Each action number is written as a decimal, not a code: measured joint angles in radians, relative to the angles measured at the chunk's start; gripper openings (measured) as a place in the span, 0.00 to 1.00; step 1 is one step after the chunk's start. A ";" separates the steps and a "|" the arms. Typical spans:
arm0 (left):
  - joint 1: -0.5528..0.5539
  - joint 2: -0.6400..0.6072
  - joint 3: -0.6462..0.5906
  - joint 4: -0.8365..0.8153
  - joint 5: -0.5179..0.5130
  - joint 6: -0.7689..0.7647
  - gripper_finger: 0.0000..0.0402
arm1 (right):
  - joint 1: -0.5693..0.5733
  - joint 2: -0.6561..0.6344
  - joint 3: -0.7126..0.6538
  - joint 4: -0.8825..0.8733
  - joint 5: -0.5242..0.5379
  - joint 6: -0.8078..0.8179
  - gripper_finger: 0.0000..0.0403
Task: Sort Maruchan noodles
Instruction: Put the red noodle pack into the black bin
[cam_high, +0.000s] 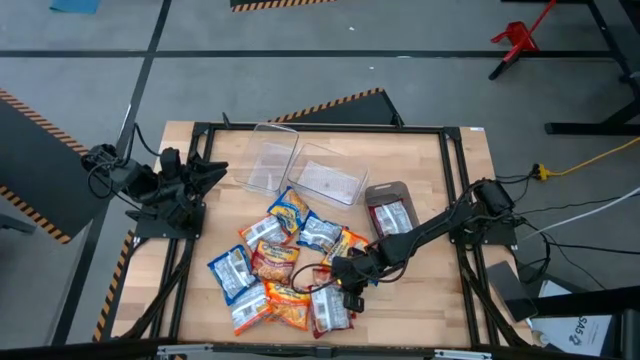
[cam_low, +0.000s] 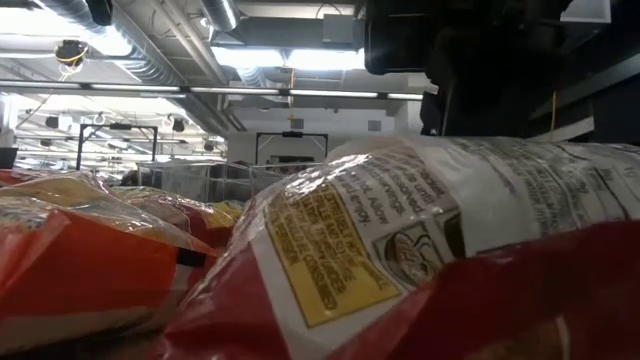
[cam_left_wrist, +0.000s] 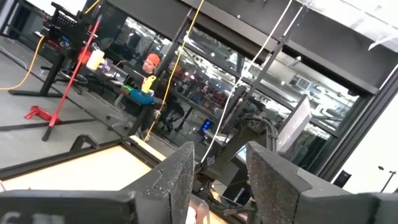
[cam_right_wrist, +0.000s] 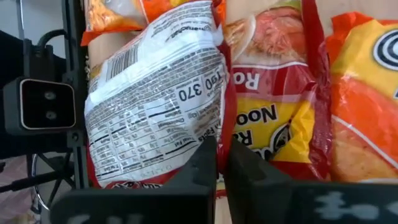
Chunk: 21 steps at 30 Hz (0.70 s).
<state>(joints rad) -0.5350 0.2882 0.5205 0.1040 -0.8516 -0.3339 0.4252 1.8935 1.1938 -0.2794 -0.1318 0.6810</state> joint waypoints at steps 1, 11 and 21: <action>0.000 0.000 0.000 0.000 0.000 0.000 0.35 | 0.000 0.000 0.000 0.000 0.000 0.009 0.02; 0.000 0.000 0.000 -0.006 0.000 0.000 0.35 | 0.000 0.000 0.106 -0.050 0.009 0.003 0.00; 0.000 0.000 0.000 -0.006 0.000 0.002 0.35 | 0.000 -0.012 0.255 -0.286 0.042 -0.025 0.00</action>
<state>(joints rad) -0.5350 0.2882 0.5205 0.0977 -0.8513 -0.3315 0.4252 1.8814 1.4489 -0.5654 -0.0899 0.6561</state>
